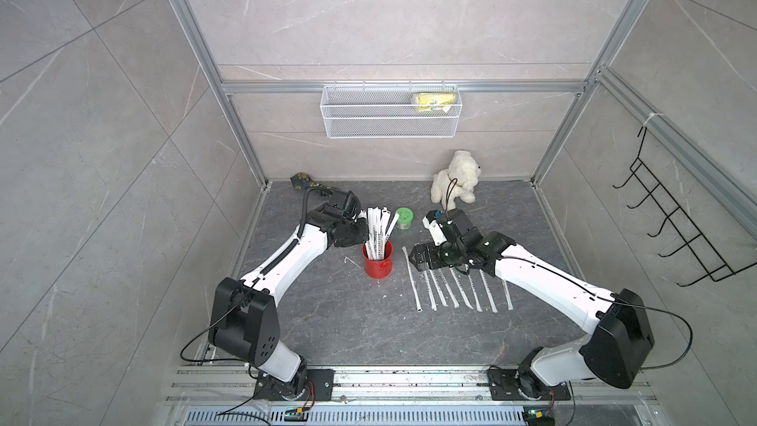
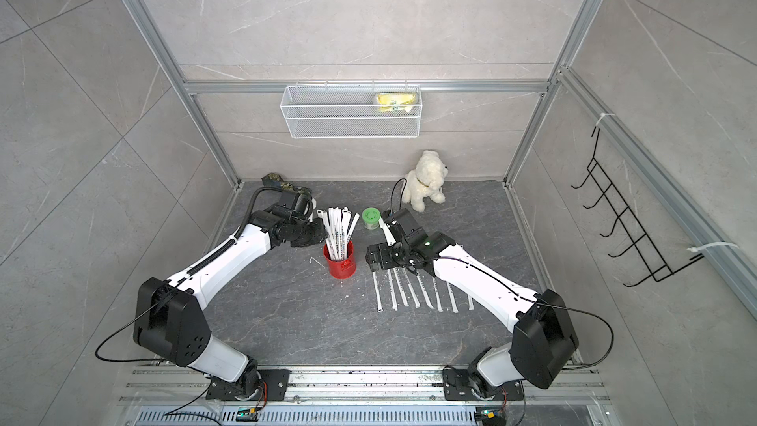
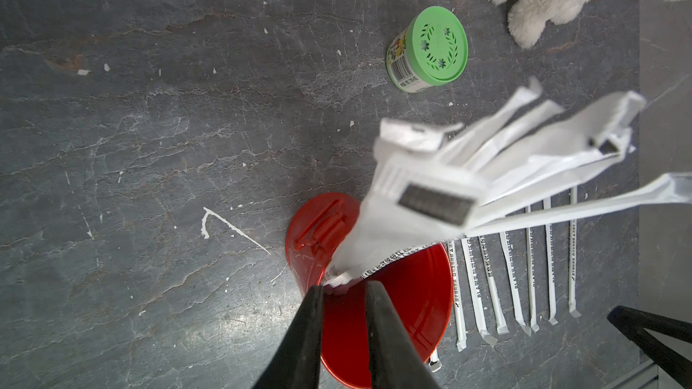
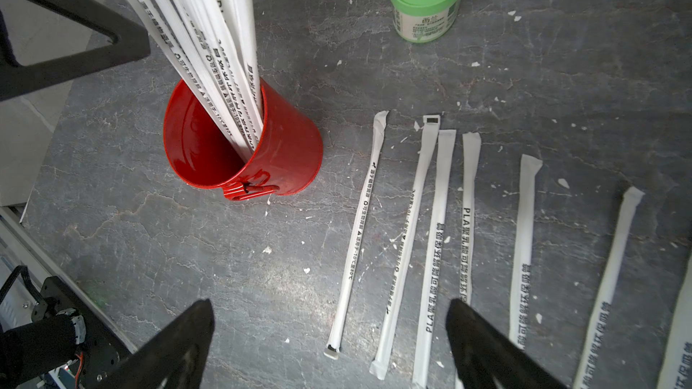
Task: Take the straws out of the storage container
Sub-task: Pick up the straw from the container.
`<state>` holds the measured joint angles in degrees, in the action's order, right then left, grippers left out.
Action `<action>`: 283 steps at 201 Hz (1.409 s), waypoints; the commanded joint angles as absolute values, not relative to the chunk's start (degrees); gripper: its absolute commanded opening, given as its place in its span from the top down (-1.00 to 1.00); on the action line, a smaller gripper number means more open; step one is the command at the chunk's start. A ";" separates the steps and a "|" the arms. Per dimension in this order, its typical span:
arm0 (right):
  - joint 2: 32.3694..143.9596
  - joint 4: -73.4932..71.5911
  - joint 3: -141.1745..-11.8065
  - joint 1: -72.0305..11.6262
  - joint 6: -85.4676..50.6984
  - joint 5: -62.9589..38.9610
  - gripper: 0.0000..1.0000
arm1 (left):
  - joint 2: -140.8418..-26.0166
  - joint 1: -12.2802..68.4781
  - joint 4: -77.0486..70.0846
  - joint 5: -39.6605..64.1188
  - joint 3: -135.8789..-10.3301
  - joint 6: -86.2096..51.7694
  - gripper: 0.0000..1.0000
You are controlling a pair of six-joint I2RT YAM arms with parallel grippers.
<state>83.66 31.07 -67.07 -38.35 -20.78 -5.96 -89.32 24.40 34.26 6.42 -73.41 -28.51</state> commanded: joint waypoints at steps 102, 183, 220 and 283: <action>84.72 32.79 -66.50 -38.68 -19.71 -5.27 -0.99 | -92.04 24.79 33.83 5.84 -76.98 -27.84 0.64; 85.25 32.91 -67.14 -38.76 -19.86 -5.34 -1.00 | -91.59 25.69 35.48 5.44 -77.99 -27.00 0.74; 85.51 32.78 -67.50 -38.67 -19.95 -5.36 -0.99 | -90.99 26.30 37.96 4.61 -79.44 -26.07 0.74; 85.94 32.77 -68.51 -38.68 -20.30 -6.19 -0.99 | -89.15 26.96 41.75 3.08 -80.63 -24.63 0.74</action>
